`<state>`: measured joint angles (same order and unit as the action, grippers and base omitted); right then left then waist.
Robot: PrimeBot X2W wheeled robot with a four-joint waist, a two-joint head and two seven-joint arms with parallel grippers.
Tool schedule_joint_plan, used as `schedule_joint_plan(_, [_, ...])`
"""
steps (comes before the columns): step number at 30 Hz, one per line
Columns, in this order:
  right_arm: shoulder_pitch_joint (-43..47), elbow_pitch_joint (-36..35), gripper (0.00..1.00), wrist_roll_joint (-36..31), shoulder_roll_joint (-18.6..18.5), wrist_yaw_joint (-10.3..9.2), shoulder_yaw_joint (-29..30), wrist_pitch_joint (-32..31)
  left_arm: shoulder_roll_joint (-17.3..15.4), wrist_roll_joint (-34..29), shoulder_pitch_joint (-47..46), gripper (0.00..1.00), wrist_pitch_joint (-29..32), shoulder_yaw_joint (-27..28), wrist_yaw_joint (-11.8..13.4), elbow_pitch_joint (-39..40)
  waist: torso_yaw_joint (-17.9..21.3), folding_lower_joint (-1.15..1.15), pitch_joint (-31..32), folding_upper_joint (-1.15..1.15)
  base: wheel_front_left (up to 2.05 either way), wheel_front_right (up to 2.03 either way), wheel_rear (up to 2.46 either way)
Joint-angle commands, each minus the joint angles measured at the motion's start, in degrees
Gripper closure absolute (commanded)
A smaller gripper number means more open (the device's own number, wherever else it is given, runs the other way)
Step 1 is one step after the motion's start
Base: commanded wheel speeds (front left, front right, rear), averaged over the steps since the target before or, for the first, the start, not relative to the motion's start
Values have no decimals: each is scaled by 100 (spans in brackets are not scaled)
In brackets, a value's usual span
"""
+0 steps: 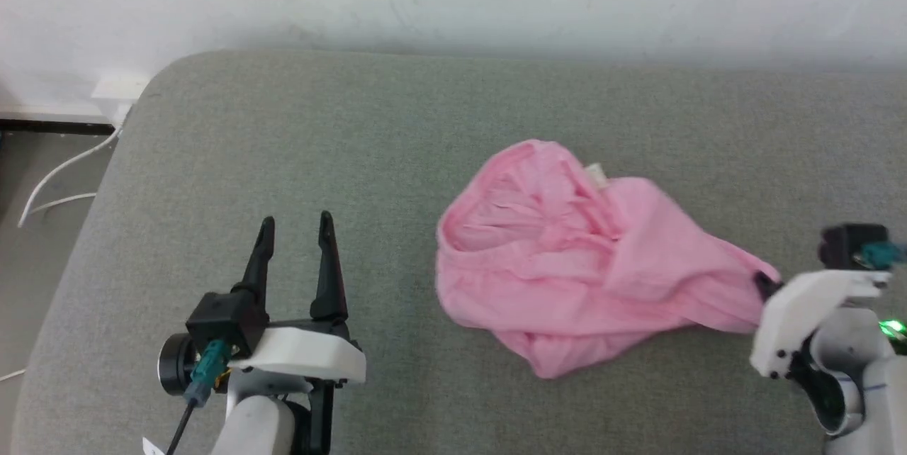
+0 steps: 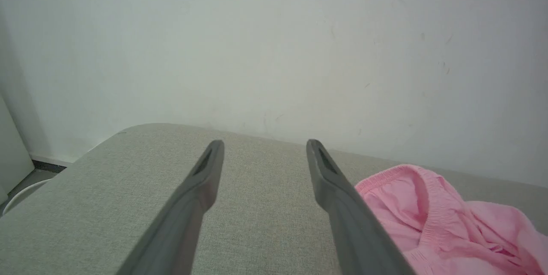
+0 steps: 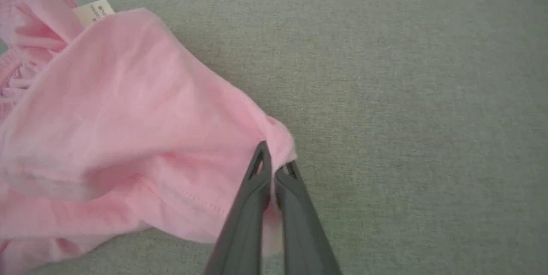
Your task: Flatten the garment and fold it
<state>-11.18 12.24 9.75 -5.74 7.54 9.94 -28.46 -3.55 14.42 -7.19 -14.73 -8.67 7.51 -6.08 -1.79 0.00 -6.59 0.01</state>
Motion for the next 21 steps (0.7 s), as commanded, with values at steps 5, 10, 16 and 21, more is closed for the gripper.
schedule_joint_plan(5, [94, -31, 0, -184, 194, -5, 481, 532, 30, -77, -48, 0, -27, 1, -74, -59, 84, 0, -11, -1, 0, 0, 0])
schedule_joint_plan(10, [455, -722, 0, -189, 137, -5, -339, 1292, 43, -73, -41, 0, -27, -27, -97, -115, 132, 0, 41, -1, 0, 0, 0])
schedule_joint_plan(16, [619, -1091, 0, -146, -218, -5, -1759, 1369, 51, -78, -37, 0, -27, -2, -86, -85, 215, 0, 11, -1, 0, 0, 0])
schedule_joint_plan(21, [191, -614, 0, -557, -262, -5, -2076, 1021, 57, -83, -150, 0, -27, -48, -113, -65, 131, 0, -118, -1, 0, 0, 0])
